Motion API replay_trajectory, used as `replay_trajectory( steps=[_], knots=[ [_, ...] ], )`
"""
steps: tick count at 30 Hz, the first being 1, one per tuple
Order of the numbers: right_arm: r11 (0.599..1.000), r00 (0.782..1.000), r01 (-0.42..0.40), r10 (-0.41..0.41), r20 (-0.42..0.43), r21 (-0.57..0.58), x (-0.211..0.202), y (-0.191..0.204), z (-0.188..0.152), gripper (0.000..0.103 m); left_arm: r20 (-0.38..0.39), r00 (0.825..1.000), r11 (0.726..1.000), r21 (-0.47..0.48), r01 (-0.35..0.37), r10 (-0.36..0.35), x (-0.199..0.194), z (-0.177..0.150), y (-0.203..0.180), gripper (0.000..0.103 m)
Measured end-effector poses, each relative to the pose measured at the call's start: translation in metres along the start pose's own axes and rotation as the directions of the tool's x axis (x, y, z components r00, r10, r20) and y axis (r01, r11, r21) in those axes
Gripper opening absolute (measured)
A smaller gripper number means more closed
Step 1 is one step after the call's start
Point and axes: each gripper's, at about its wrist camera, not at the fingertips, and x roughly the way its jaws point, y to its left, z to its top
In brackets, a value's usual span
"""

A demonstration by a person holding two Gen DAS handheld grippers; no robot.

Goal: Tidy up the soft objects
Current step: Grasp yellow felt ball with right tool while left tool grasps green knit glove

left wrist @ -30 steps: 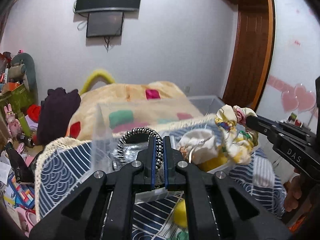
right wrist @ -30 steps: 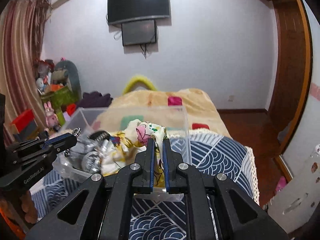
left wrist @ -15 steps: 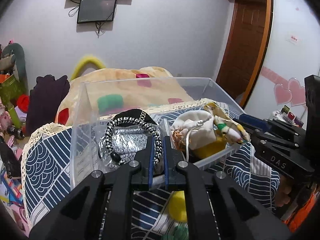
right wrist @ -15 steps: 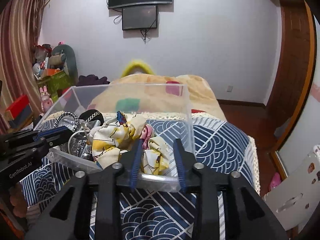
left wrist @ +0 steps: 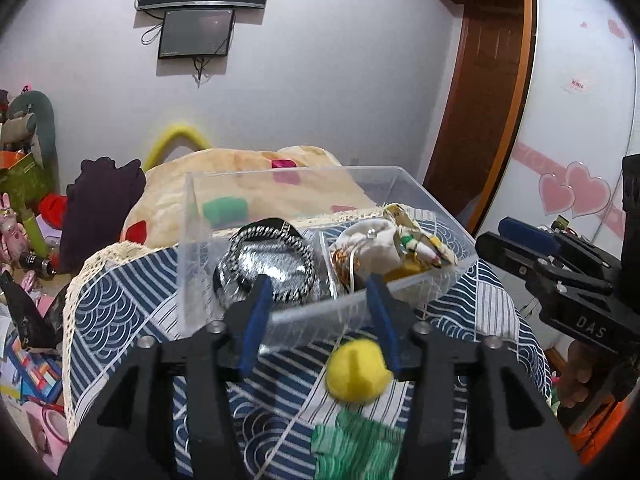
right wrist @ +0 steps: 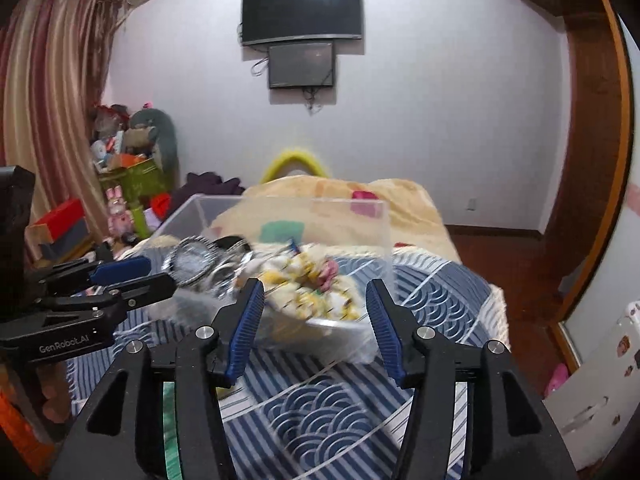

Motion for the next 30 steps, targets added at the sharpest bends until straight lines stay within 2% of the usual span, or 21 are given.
replay_trajectory(
  steps=[6,9,11,15,21,23,25,26,30],
  knots=[
    [0.995,0.994,-0.096,0.094,-0.058,-0.033,0.009,0.023,-0.012,0.05,-0.008,1.0,1.0,-0.004,-0.024,0.024,-0.014,-0.017,0.005,0.068],
    [0.991,0.988,-0.113,0.106,-0.112,-0.066,0.027,0.039,-0.02,0.05,-0.011,0.998,0.998,-0.006,-0.06,0.06,-0.016,-0.029,0.011,0.068],
    [0.989,0.982,-0.13,0.118,-0.147,-0.071,0.038,0.043,-0.026,0.05,-0.033,0.998,0.998,-0.024,-0.057,0.056,-0.014,-0.037,0.016,0.068],
    [0.981,0.957,-0.185,0.167,-0.237,-0.057,0.066,0.053,-0.032,0.05,-0.075,0.995,0.996,-0.051,-0.069,0.065,-0.01,-0.054,0.028,0.068],
    [0.981,0.942,-0.179,0.148,-0.302,-0.077,0.088,0.065,-0.04,0.05,-0.126,0.988,0.994,-0.055,-0.094,0.086,-0.002,-0.072,0.036,0.068],
    [0.981,0.937,-0.182,0.154,-0.312,-0.065,0.09,0.065,-0.041,0.049,-0.13,0.988,0.994,-0.061,-0.087,0.079,-0.002,-0.074,0.039,0.068],
    [0.98,0.934,-0.193,0.167,-0.315,-0.054,0.09,0.064,-0.041,0.04,-0.138,0.988,0.995,-0.07,-0.074,0.064,0.0,-0.075,0.041,0.068],
    [0.98,0.936,-0.195,0.17,-0.31,-0.05,0.088,0.063,-0.041,0.04,-0.142,0.988,0.995,-0.07,-0.072,0.061,0.001,-0.076,0.04,0.068],
    [0.985,0.955,-0.165,0.15,-0.255,-0.04,0.07,0.054,-0.039,0.04,-0.147,0.988,0.996,-0.062,-0.06,0.05,-0.001,-0.078,0.035,0.07]
  ],
)
